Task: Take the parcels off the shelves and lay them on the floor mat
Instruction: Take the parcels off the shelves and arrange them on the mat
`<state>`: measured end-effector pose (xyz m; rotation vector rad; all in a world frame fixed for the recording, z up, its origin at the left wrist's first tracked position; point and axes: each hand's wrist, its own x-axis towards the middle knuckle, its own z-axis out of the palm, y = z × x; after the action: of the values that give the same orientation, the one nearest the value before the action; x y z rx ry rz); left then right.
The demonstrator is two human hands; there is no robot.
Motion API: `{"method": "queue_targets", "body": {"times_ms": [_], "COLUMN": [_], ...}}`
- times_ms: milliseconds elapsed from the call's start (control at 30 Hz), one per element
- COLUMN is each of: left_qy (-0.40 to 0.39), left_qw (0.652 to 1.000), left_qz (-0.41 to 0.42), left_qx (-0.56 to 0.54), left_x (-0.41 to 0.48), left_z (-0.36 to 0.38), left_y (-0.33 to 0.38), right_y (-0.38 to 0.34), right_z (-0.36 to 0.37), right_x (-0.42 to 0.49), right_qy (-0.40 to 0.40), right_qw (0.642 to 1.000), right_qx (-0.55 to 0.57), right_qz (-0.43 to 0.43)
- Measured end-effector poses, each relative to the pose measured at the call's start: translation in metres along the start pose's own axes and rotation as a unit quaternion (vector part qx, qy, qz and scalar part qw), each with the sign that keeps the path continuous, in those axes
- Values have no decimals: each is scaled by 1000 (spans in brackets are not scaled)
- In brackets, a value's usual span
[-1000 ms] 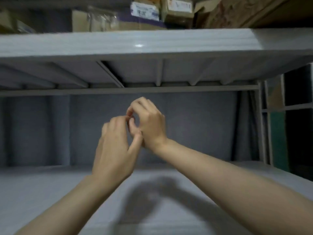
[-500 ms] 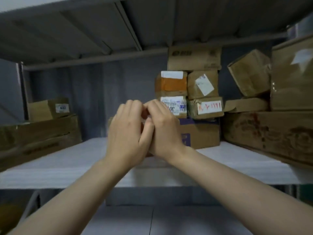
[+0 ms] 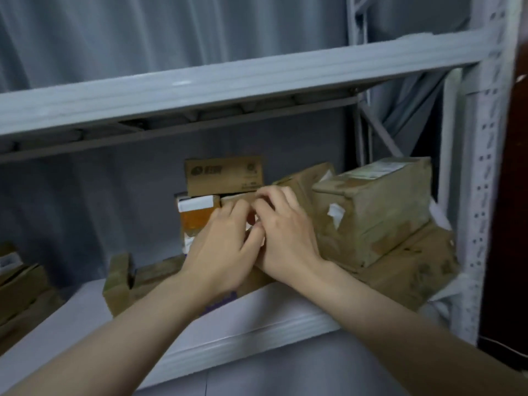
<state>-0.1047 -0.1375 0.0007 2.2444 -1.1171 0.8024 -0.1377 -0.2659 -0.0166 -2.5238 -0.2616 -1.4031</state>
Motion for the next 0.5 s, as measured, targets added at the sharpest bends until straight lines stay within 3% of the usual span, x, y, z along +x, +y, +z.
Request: {"method": "queue_targets", "body": {"times_ms": [333, 500], "left_qy": [-61, -145], "left_qw": [998, 987], "left_qz": [11, -51], "left_qx": [6, 47], "left_x": [77, 120], "left_z": [15, 43], "left_y": [93, 97], "right_y": [92, 147], "right_z": [-105, -112], "right_x": [8, 5], "right_qy": [60, 0], "right_qw": [995, 995], "right_qx": [-59, -44], "right_qz": [52, 95]}}
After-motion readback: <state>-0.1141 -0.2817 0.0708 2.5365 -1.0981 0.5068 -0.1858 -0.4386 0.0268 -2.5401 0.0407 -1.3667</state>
